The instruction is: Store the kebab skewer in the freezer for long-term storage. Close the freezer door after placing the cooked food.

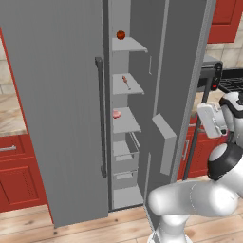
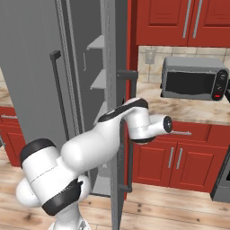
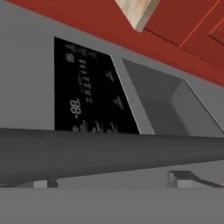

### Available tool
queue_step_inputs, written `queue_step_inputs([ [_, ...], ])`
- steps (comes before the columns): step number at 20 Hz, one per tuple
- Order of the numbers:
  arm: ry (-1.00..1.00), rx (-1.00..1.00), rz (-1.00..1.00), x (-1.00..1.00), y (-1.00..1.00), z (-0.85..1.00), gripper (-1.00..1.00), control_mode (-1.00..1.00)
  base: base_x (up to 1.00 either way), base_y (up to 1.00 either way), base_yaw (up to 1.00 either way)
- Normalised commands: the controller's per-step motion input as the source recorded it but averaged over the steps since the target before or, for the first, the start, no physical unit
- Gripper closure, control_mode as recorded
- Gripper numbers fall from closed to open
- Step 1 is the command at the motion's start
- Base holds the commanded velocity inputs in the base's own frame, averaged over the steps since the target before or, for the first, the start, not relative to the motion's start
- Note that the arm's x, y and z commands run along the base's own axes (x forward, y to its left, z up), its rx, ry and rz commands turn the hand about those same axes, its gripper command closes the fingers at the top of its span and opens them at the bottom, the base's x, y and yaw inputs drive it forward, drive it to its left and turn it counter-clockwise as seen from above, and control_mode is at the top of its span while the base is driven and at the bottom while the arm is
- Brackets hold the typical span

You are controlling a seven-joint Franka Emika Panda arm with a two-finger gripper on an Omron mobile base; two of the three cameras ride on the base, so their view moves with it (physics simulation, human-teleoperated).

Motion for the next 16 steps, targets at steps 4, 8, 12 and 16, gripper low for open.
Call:
queue_step_inputs([
  [4,0.00,0.00,-0.07,0.00,0.43,0.00,-1.00,-1.00,0.00,0.00,0.00],
  [8,0.01,0.00,-0.05,-0.01,0.48,0.00,-1.00,-1.00,0.00,0.00,0.00],
  [12,0.02,0.00,-0.03,-0.05,0.52,0.00,-1.00,-1.00,0.00,0.00,0.00],
  [16,0.04,0.00,-0.02,-0.03,0.58,0.00,-1.00,-1.00,0.00,0.00,0.00],
])
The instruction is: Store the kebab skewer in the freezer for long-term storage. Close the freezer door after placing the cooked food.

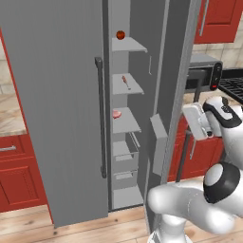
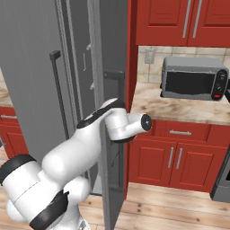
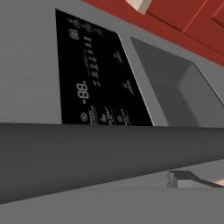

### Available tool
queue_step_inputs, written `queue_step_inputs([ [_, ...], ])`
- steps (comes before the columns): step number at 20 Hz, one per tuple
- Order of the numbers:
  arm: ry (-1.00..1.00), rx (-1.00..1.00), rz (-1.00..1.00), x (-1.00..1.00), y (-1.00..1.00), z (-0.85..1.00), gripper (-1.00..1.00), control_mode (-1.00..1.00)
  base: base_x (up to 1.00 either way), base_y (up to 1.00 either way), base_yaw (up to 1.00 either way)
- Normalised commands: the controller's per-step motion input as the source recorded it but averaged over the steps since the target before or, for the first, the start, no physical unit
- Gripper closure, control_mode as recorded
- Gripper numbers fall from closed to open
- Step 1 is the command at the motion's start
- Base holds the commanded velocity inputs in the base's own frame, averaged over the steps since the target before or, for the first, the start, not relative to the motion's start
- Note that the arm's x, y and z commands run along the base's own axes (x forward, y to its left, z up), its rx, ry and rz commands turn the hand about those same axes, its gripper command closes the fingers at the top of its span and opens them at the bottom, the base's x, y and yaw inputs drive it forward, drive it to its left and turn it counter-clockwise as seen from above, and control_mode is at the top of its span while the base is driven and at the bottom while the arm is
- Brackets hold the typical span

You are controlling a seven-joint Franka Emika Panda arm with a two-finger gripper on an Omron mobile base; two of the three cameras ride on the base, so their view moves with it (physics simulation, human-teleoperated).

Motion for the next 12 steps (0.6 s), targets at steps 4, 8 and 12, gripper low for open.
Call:
queue_step_inputs([
  [4,0.01,0.00,-0.02,0.00,0.62,0.00,-1.00,-1.00,0.00,0.00,0.00],
  [8,0.04,0.00,-0.04,0.00,0.66,0.00,-1.00,-1.00,0.00,0.00,0.00],
  [12,0.05,0.00,-0.10,0.00,0.71,0.00,-1.00,-1.00,0.00,0.00,0.00],
])
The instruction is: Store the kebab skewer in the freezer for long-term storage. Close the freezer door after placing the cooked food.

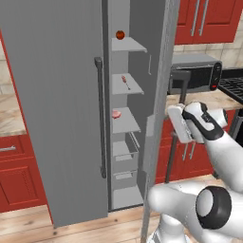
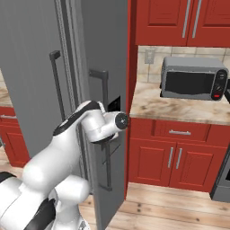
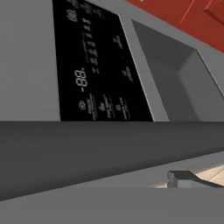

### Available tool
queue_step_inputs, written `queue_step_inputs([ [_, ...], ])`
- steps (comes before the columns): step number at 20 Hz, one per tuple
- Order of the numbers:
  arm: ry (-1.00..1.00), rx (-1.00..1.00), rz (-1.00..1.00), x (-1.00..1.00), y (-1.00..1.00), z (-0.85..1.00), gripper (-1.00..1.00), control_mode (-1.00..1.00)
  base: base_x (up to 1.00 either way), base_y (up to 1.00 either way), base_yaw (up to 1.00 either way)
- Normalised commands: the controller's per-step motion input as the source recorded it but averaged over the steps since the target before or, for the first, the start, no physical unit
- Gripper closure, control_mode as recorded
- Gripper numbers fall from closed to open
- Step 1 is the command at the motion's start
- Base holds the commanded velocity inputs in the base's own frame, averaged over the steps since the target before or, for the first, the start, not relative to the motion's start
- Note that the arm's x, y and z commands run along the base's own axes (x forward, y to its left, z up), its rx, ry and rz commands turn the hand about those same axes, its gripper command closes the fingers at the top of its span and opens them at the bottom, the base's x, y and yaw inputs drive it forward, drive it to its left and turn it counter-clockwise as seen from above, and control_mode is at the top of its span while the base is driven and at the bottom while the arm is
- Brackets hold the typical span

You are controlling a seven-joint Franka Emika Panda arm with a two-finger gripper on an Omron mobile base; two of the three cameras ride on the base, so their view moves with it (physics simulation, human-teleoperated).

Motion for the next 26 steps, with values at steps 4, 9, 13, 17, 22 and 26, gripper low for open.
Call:
queue_step_inputs([
  [4,0.06,-0.01,-0.16,0.01,0.71,0.00,-1.00,-1.00,0.00,0.00,0.00],
  [9,0.05,-0.04,-0.20,0.10,0.73,0.00,-1.00,-1.00,0.00,0.00,0.00],
  [13,0.00,-0.05,-0.19,0.10,0.47,0.00,-1.00,-1.00,0.00,0.00,0.00],
  [17,-0.09,-0.16,-0.23,-0.03,0.25,0.03,-1.00,-1.00,0.00,0.00,0.00],
  [22,-0.04,-0.06,-0.25,-0.57,0.00,0.36,-1.00,-1.00,0.00,0.00,0.00],
  [26,-0.03,0.00,-0.08,-0.84,-0.28,0.71,-1.00,-1.00,0.00,0.00,0.00],
])
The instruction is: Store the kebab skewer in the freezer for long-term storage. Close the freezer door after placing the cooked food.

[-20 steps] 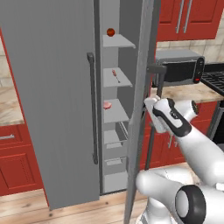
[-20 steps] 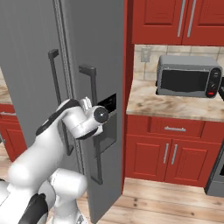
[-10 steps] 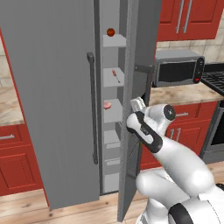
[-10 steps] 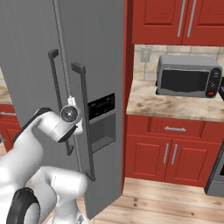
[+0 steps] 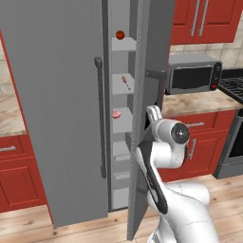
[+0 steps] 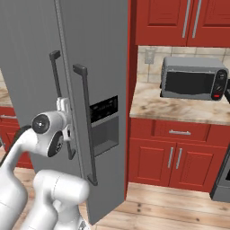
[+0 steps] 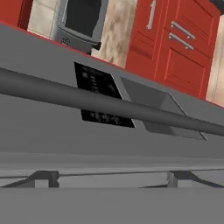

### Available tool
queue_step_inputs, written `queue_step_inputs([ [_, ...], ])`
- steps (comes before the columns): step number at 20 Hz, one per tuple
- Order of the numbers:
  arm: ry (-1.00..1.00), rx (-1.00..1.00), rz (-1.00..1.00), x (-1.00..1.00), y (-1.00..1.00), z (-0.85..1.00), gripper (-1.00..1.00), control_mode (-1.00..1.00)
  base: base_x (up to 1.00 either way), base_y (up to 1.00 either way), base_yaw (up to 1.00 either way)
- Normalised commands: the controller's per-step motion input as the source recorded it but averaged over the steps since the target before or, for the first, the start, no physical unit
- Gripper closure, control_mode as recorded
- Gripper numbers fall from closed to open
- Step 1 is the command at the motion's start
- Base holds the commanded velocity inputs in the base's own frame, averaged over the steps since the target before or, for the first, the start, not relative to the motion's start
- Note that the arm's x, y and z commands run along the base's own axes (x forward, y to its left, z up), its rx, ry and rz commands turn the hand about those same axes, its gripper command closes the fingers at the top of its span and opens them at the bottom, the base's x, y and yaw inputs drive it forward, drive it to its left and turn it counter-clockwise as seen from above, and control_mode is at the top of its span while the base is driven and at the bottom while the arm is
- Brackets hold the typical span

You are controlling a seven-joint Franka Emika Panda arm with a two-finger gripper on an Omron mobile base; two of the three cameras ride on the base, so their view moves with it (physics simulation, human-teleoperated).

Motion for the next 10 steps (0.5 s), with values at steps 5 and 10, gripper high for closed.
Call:
queue_step_inputs([
  [5,-0.04,-0.10,0.00,-0.65,-0.28,0.83,-1.00,-1.00,0.00,0.00,0.00],
  [10,0.00,-0.31,0.11,-0.20,-0.25,0.71,-1.00,-1.00,0.00,0.00,0.00],
])
